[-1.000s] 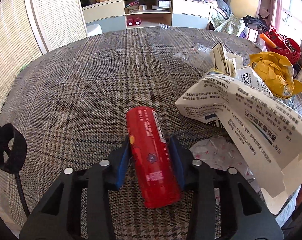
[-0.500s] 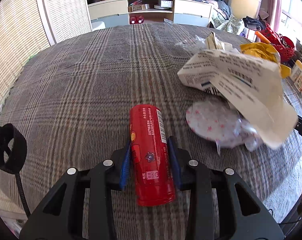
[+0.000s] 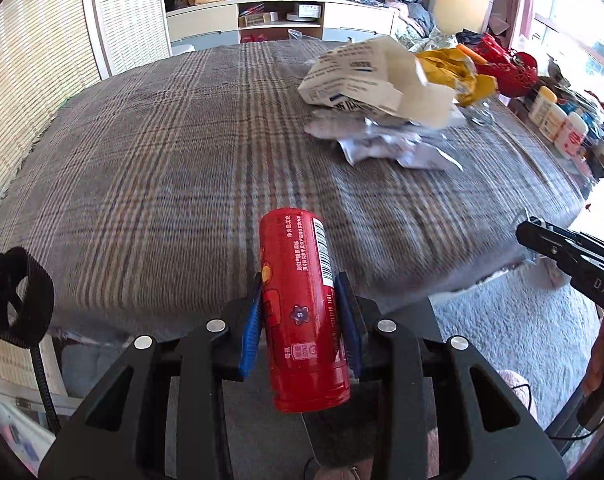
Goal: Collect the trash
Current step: 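Carry the red can and plastic scrap into the black bin, open both tools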
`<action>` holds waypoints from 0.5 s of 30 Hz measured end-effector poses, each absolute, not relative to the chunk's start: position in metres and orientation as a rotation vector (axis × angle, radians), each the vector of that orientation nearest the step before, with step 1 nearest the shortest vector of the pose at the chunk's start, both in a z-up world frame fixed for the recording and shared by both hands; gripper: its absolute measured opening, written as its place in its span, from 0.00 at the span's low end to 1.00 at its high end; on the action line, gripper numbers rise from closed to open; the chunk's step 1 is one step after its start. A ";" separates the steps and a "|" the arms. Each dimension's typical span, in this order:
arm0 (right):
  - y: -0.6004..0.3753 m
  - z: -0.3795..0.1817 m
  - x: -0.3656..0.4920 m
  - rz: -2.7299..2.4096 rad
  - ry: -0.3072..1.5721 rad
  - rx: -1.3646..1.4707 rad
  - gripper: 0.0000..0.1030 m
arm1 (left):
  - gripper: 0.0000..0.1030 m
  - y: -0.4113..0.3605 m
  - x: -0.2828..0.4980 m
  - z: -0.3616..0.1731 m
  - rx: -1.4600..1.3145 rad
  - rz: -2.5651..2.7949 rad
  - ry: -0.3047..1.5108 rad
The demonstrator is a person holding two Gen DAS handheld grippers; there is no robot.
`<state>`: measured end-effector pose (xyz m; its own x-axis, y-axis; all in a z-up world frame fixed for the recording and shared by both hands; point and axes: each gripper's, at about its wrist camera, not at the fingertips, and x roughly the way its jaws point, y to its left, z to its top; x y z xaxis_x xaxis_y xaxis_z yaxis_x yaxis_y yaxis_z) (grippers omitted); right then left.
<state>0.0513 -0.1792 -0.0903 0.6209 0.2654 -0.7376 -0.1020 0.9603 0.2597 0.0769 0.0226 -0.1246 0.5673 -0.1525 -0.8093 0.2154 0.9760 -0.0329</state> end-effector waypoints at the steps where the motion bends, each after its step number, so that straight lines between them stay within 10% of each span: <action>1: -0.180 -0.092 0.046 0.213 0.877 0.199 0.24 | 0.32 0.022 0.070 -0.124 0.075 -0.217 0.941; 15: -0.162 -0.161 0.016 0.258 1.018 0.228 0.24 | 0.32 0.015 0.020 -0.184 0.062 -0.265 1.066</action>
